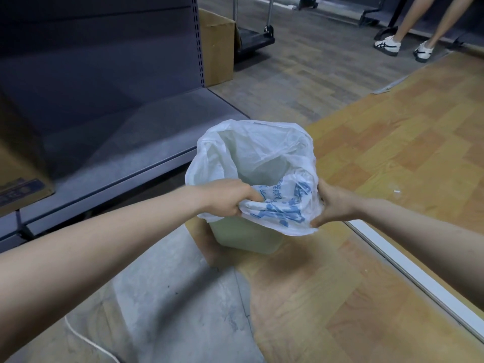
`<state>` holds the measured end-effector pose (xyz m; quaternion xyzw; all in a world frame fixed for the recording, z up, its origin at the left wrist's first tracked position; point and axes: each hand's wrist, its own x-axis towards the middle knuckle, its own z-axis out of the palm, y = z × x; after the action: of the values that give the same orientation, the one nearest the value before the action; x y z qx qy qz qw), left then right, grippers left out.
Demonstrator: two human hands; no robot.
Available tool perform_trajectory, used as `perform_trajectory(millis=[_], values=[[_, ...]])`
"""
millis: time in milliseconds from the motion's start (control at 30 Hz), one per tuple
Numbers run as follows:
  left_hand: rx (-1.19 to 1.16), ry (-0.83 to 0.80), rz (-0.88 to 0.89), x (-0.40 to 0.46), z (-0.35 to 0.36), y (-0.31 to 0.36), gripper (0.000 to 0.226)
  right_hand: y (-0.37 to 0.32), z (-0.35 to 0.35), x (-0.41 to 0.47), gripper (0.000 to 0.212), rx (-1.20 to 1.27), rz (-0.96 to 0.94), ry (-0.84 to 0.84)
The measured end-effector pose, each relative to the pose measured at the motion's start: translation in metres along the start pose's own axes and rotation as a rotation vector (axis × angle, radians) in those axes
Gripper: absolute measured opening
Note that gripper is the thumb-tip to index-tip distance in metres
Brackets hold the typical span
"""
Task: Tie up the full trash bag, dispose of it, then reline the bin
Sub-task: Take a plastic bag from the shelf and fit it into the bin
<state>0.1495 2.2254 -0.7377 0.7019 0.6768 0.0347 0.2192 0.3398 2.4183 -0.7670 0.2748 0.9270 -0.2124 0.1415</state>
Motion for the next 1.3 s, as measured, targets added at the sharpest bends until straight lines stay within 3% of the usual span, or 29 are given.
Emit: perform_trajectory(millis=[133,233,333,433,533,633,733,833,900,1033,1100,1200,1300], values=[[0.053,-0.021,-0.035,0.000,0.004,0.000,0.031,-0.001,0.000,0.004,0.091,-0.198,-0.014,0.043],[0.099,-0.069,-0.043,-0.001,0.003,0.004,0.019,0.003,-0.005,0.003,0.089,-0.199,-0.045,0.052],[0.125,-0.084,-0.064,-0.002,0.000,0.006,0.060,0.004,-0.014,-0.002,0.084,-0.182,-0.061,0.124],[0.104,0.005,-0.026,0.001,0.000,0.016,0.074,0.005,-0.021,-0.002,0.074,-0.179,-0.094,0.268],[0.240,0.057,0.019,0.014,0.008,0.026,0.044,0.002,-0.029,-0.003,0.079,-0.160,-0.192,0.418],[0.331,0.035,0.074,0.021,0.011,0.034,0.015,-0.002,-0.035,-0.001,0.093,-0.314,-0.313,0.489],[0.342,-0.019,0.111,0.022,0.007,0.029,0.013,-0.004,-0.036,0.004,0.097,-0.518,-0.318,0.357],[0.402,-0.016,0.093,0.015,0.000,0.012,0.010,-0.006,-0.031,0.006,0.107,-0.436,-0.226,0.209],[0.468,-0.016,-0.001,0.008,-0.008,-0.006,0.019,-0.013,-0.024,0.003,0.101,-0.333,-0.235,0.238],[0.625,-0.070,-0.156,-0.006,-0.024,-0.033,0.038,-0.028,-0.016,0.005,0.071,-0.415,-0.327,0.370],[0.512,-0.106,-0.219,-0.009,-0.027,-0.034,0.061,-0.027,-0.019,0.008,0.058,-0.529,-0.313,0.450],[0.252,-0.033,-0.224,-0.002,-0.026,-0.015,0.086,-0.023,-0.025,0.013,0.038,-0.709,-0.266,0.533],[0.201,0.012,-0.225,0.013,-0.012,0.005,0.089,-0.034,-0.028,0.015,0.020,-0.610,-0.195,0.508]])
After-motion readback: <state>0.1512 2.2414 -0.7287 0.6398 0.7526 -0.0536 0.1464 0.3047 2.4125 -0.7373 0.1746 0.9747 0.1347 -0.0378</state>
